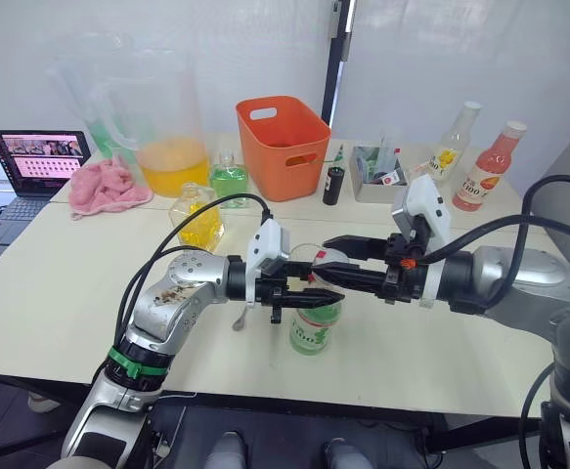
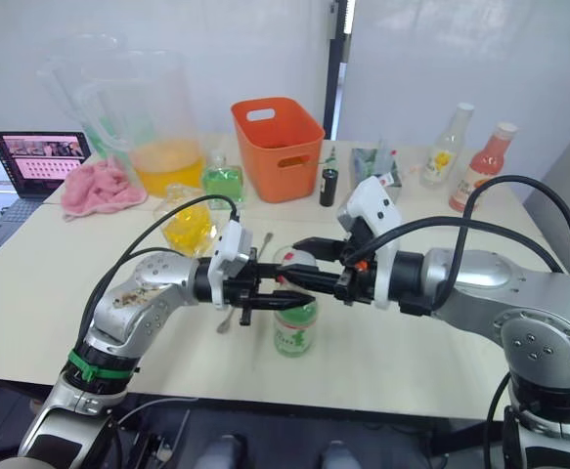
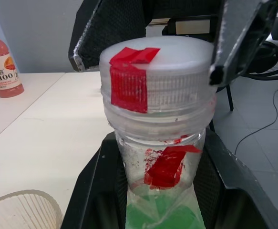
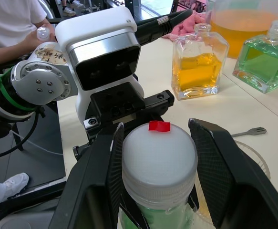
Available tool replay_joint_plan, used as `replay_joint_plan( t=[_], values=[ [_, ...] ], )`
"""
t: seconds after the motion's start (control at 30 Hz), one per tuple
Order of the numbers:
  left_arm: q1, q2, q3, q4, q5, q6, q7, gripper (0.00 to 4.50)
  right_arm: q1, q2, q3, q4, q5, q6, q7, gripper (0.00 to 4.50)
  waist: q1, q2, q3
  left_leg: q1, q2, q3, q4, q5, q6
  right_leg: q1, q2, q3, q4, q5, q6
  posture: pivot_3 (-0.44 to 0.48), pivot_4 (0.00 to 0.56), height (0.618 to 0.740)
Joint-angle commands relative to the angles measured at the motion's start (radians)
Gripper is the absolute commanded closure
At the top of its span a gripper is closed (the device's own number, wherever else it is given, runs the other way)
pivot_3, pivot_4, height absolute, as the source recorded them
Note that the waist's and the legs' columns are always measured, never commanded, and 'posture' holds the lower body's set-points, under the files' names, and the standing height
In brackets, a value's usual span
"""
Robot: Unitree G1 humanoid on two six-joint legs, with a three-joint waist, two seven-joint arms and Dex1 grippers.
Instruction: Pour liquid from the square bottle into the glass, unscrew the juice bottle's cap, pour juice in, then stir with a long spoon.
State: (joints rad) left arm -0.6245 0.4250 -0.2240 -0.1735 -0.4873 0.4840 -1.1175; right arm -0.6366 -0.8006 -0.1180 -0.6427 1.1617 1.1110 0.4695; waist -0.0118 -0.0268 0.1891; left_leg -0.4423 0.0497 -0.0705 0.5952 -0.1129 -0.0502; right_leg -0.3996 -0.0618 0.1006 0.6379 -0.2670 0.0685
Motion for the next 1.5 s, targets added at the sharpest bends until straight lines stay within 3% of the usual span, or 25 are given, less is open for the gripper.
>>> replay_joint_plan(
  t=[0.03,0.27,0.47,0.6,0.8,1.07,1.5],
  values=[
    [0.028,0.016,-0.037,0.013,0.038,0.024,0.014,3.14,0.006,-0.043,0.072,0.023,-0.086,-0.076,0.173,2.85,-0.001,0.0,0.0,0.0,0.0,0.0,0.0,0.0,0.0,0.001,0.0,0.0,-0.001,0.0,0.0,0.0,0.15,0.74],
    [0.041,0.036,-0.026,-0.018,0.031,0.036,0.031,3.14,-0.051,-0.081,0.249,0.204,-0.336,-0.335,0.559,2.85,-0.006,0.0,-0.001,0.002,0.0,0.0,0.0,0.0,0.0,0.006,0.0,0.0,-0.009,0.002,0.001,0.0,0.15,0.74],
    [0.06,0.054,-0.018,-0.047,0.033,0.041,0.049,3.14,-0.184,-0.029,0.381,0.458,-0.522,-0.595,0.905,2.85,-0.014,0.0,-0.003,0.004,0.001,0.0,0.0,0.0,0.0,0.008,0.0,-0.001,-0.009,0.002,0.001,0.0,0.15,0.74],
    [0.063,0.062,-0.016,-0.058,0.031,0.045,0.055,3.14,-0.271,0.015,0.417,0.598,-0.586,-0.676,1.047,2.85,-0.022,0.0,-0.003,0.006,0.0,0.0,-0.001,0.0,0.0,0.01,0.0,-0.001,-0.009,0.002,0.001,0.0,0.15,0.74],
    [0.062,0.06,-0.018,-0.073,0.028,0.06,0.07,3.14,-0.341,0.069,0.43,0.724,-0.642,-0.738,1.141,2.89,-0.027,0.0,-0.004,0.007,0.001,0.0,-0.002,0.0,0.0,0.01,0.0,-0.001,-0.008,0.002,0.002,0.0,0.15,0.74],
    [0.042,0.059,-0.014,-0.087,0.012,0.09,0.089,3.14,-0.377,0.078,0.436,0.767,-0.602,-0.748,1.145,2.89,-0.031,0.0,-0.004,0.009,0.001,0.0,-0.002,-0.001,-0.002,0.011,0.0,-0.001,-0.007,0.002,0.001,0.0,0.15,0.74],
    [0.032,0.043,-0.027,-0.086,0.009,0.093,0.092,3.14,-0.419,0.028,0.245,0.674,-0.425,-0.49,1.117,2.89,-0.024,0.0,-0.004,0.006,0.0,0.0,-0.002,-0.001,-0.002,0.009,0.0,-0.001,-0.007,0.002,0.002,0.0,0.15,0.74]
  ],
)
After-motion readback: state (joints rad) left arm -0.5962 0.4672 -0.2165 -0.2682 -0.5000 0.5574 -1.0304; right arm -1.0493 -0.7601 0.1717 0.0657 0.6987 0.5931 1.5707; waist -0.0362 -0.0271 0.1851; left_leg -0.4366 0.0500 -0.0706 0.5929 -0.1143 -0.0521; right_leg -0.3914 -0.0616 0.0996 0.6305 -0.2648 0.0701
